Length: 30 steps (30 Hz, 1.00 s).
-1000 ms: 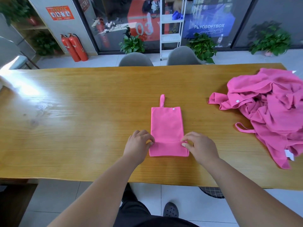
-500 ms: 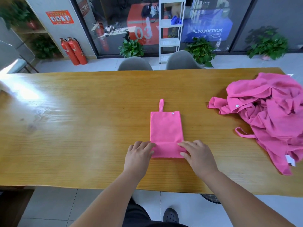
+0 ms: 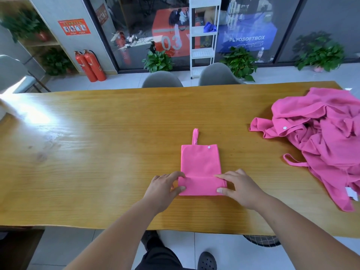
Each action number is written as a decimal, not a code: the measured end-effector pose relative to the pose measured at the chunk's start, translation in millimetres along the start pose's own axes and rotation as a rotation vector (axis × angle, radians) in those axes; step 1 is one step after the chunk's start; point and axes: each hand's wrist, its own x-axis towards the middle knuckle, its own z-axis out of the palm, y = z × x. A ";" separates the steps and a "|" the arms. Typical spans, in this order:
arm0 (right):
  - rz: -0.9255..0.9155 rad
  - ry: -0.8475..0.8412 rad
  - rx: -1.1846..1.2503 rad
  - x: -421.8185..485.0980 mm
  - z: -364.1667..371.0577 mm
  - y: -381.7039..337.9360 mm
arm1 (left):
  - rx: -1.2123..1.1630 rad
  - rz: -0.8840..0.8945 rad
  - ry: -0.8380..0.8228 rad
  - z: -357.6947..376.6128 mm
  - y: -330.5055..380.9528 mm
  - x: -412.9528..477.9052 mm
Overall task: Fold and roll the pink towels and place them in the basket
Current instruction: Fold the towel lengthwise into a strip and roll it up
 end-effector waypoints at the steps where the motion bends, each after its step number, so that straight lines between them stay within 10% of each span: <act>1: -0.003 0.043 -0.015 1.8 -0.4 -1.4 | -0.029 -0.026 -0.005 -1.9 0.5 3.4; 8: -0.064 0.401 -0.146 6.5 4.1 -28.2 | 0.047 -0.058 0.238 0.5 16.9 22.4; 16: -0.023 0.164 -0.063 2.8 -3.7 -15.0 | 0.141 -0.020 0.107 4.3 8.8 5.1; 24: 0.120 -0.083 0.246 3.8 -10.3 -6.8 | -0.245 -0.144 -0.211 -16.9 -8.0 10.5; 30: 0.003 0.324 0.003 0.5 1.8 -27.2 | -0.120 -0.073 0.185 -3.5 11.6 8.6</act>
